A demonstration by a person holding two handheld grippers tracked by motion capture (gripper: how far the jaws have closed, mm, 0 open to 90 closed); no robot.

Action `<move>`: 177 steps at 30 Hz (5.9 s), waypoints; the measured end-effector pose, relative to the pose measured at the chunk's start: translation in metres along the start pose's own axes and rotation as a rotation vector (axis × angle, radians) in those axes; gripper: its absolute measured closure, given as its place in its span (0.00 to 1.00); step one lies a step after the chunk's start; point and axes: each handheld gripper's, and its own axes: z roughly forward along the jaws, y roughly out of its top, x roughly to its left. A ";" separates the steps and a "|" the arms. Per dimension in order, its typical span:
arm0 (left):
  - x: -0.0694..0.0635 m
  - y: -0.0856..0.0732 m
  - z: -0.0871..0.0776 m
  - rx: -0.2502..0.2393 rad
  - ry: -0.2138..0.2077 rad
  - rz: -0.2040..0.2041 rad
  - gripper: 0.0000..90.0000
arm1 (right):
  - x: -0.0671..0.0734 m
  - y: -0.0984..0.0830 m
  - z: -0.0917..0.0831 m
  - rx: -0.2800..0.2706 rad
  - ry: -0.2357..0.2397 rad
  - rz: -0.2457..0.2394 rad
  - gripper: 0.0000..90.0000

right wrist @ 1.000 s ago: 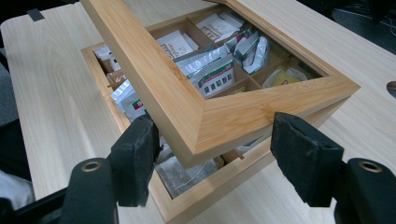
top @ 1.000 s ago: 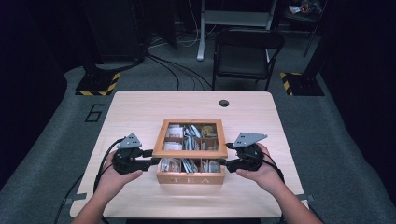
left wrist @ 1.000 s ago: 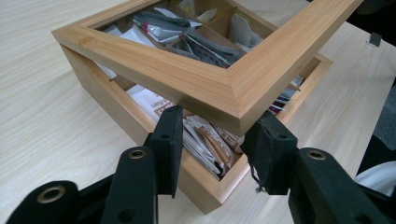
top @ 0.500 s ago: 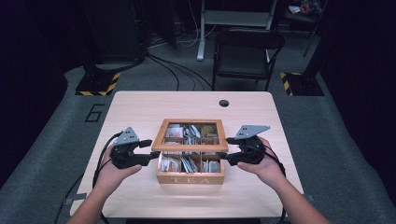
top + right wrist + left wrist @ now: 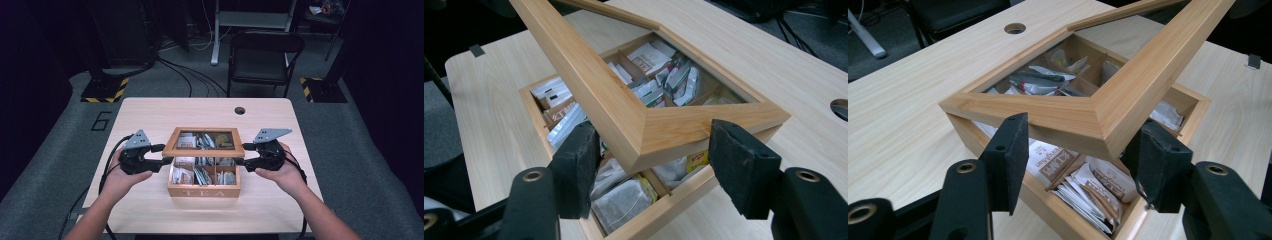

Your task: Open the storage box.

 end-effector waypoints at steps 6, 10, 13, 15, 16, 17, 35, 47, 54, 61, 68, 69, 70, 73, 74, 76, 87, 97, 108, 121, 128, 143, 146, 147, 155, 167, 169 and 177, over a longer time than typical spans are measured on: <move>0.005 0.010 -0.001 -0.010 0.001 -0.016 0.51 | -0.005 0.005 -0.003 -0.031 -0.001 0.012 0.45; 0.008 0.018 -0.002 -0.008 0.012 -0.008 0.52 | -0.011 0.010 -0.002 -0.045 -0.021 -0.015 0.48; 0.011 0.022 -0.002 -0.008 0.010 -0.013 0.53 | -0.015 0.010 -0.002 -0.041 -0.030 -0.004 0.50; 0.014 0.025 -0.002 -0.014 0.007 -0.019 0.54 | -0.020 0.010 -0.001 -0.035 -0.028 0.002 0.52; 0.014 0.025 -0.002 -0.014 0.007 -0.019 0.54 | -0.021 0.010 0.000 -0.037 -0.032 0.003 0.52; 0.015 0.027 -0.002 -0.017 0.013 -0.021 0.55 | -0.022 0.010 0.000 -0.036 -0.034 0.006 0.52; 0.027 0.043 -0.002 -0.026 0.009 -0.047 0.57 | -0.040 0.012 0.016 -0.031 -0.069 -0.008 0.56; 0.034 0.049 -0.001 -0.040 0.004 -0.065 0.58 | -0.054 0.020 0.028 -0.066 -0.072 -0.016 0.56; 0.036 0.053 -0.001 -0.035 0.011 -0.063 0.58 | -0.056 0.022 0.032 -0.085 -0.102 -0.013 0.62; 0.039 0.055 0.001 -0.057 0.016 -0.084 0.58 | -0.057 0.025 0.033 -0.101 -0.124 0.049 0.62; 0.042 0.052 0.007 -0.055 0.060 -0.097 0.55 | -0.054 0.026 0.034 -0.091 -0.141 0.073 0.62; 0.042 0.052 0.007 -0.055 0.060 -0.097 0.54 | -0.054 0.026 0.034 -0.091 -0.141 0.073 0.62; 0.042 0.051 0.008 -0.058 0.062 -0.103 0.54 | -0.054 0.027 0.033 -0.089 -0.142 0.071 0.63; 0.042 0.049 0.012 -0.064 0.083 -0.105 0.54 | -0.054 0.027 0.033 -0.089 -0.150 0.080 0.63; 0.042 0.048 0.015 -0.056 0.098 -0.098 0.54 | -0.054 0.027 0.034 -0.092 -0.150 0.082 0.63; 0.043 0.047 0.018 -0.047 0.108 -0.097 0.54 | -0.055 0.028 0.034 -0.094 -0.151 0.089 0.63; 0.049 0.038 0.035 -0.050 0.131 -0.120 0.60 | -0.060 0.030 0.035 -0.117 -0.145 0.128 0.63; 0.052 0.038 0.048 -0.069 0.183 -0.138 0.63 | -0.064 0.034 0.035 -0.119 -0.144 0.144 0.63; 0.058 0.040 0.052 -0.084 0.197 -0.127 0.68 | -0.068 0.037 0.037 -0.141 -0.151 0.153 0.63; 0.064 0.047 0.054 -0.057 0.185 -0.137 0.68 | -0.076 0.032 0.046 -0.150 -0.170 0.163 0.58; 0.068 0.050 0.056 -0.066 0.189 -0.145 0.68 | -0.083 0.023 0.055 -0.131 -0.174 0.165 0.58; 0.075 0.057 0.059 -0.059 0.195 -0.139 0.69 | -0.087 0.024 0.076 -0.119 -0.201 0.183 0.55; 0.076 0.058 0.060 -0.059 0.191 -0.142 0.69 | -0.089 0.024 0.078 -0.118 -0.207 0.192 0.57; 0.077 0.058 0.060 -0.059 0.192 -0.144 0.69 | -0.090 0.023 0.078 -0.121 -0.210 0.186 0.58; 0.081 0.059 0.062 -0.075 0.190 -0.155 0.69 | -0.095 0.025 0.080 -0.134 -0.204 0.184 0.60; 0.085 0.060 0.064 -0.080 0.183 -0.162 0.69 | -0.097 0.033 0.083 -0.120 -0.215 0.172 0.63; 0.086 0.061 0.065 -0.080 0.185 -0.166 0.70 | -0.097 0.033 0.084 -0.122 -0.217 0.166 0.64; 0.093 0.065 0.069 -0.081 0.182 -0.177 0.70 | -0.102 0.033 0.085 -0.132 -0.219 0.164 0.68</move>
